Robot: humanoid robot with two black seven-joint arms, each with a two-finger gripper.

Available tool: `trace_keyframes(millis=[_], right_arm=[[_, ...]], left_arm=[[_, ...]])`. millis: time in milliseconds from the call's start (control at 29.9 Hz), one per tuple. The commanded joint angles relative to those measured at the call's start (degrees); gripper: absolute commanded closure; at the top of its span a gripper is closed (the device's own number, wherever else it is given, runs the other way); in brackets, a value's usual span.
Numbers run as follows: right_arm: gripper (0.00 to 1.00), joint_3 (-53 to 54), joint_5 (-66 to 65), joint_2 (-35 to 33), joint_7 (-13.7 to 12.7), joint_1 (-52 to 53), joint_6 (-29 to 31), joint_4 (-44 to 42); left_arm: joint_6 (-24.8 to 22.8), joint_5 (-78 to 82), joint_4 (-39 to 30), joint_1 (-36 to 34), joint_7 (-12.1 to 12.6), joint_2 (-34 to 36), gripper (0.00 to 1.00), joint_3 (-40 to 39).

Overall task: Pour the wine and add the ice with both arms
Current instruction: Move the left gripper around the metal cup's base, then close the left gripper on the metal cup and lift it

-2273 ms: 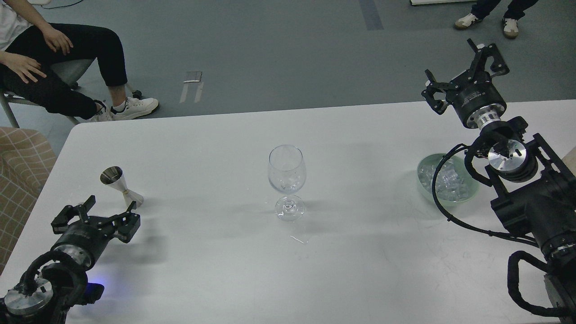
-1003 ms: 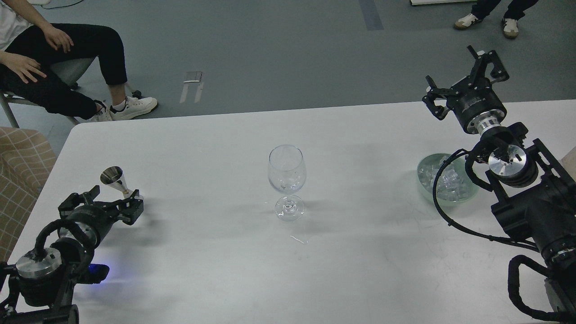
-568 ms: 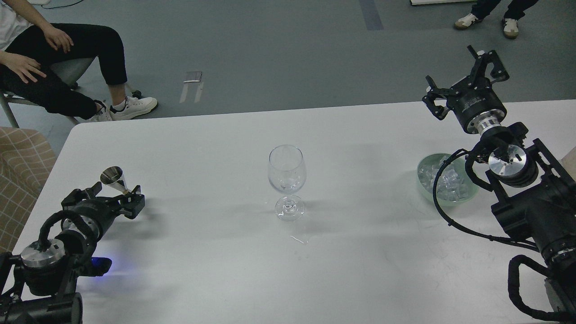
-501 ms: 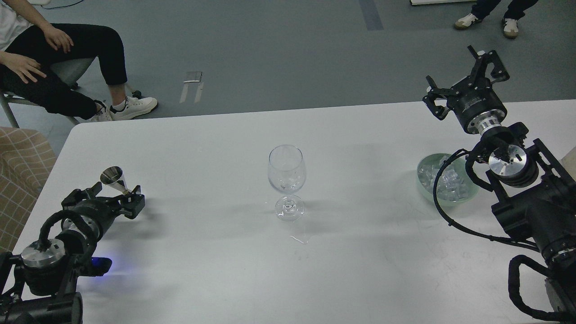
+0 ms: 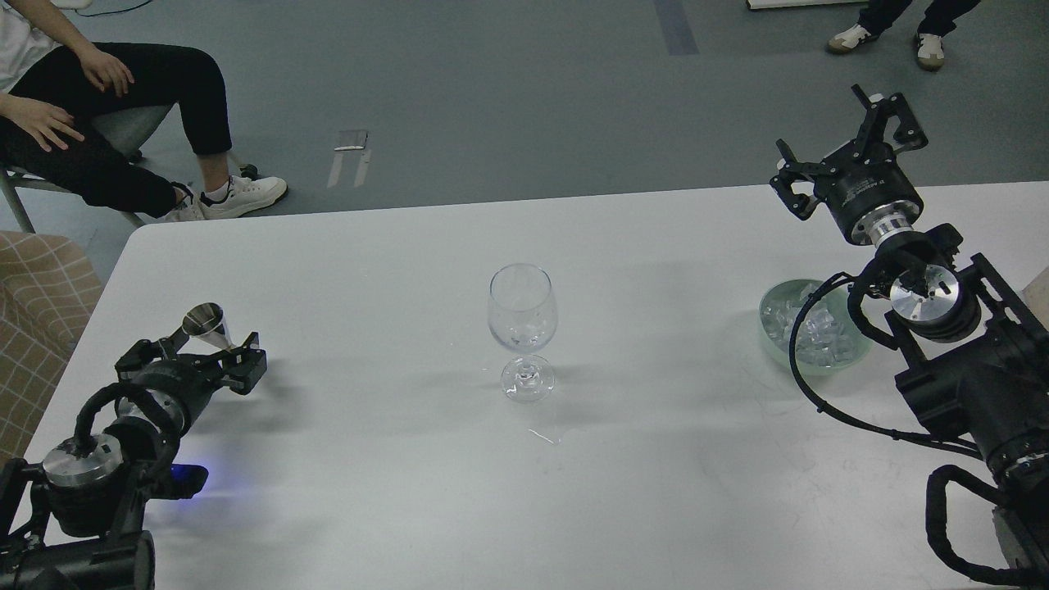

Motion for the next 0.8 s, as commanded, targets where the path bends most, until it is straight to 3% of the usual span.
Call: trace_keyframes(millis=[0, 201, 267, 769], right_arm=[[0.00, 0.09, 0.00, -0.26, 0.01, -0.20, 0.00, 0.03], [0.00, 0.09, 0.00, -0.26, 0.01, -0.20, 0.00, 0.03], [0.00, 0.09, 0.00, -0.26, 0.01, -0.20, 0.00, 0.03], [0.00, 0.00, 0.00, -0.26, 0.01, -0.20, 0.00, 0.03]], left_arm=[[-0.66, 0.00, 0.00, 0.00, -0.08, 0.09, 0.10, 0.01], [-1.28, 0.09, 0.44, 0.00, -1.66, 0.09, 0.09, 0.09], [-1.37, 0.09, 0.44, 0.08, -2.71, 0.00, 0.05, 0.09], [-3.13, 0.09, 0.44, 0.17, -2.63, -0.44, 0.07, 0.01]])
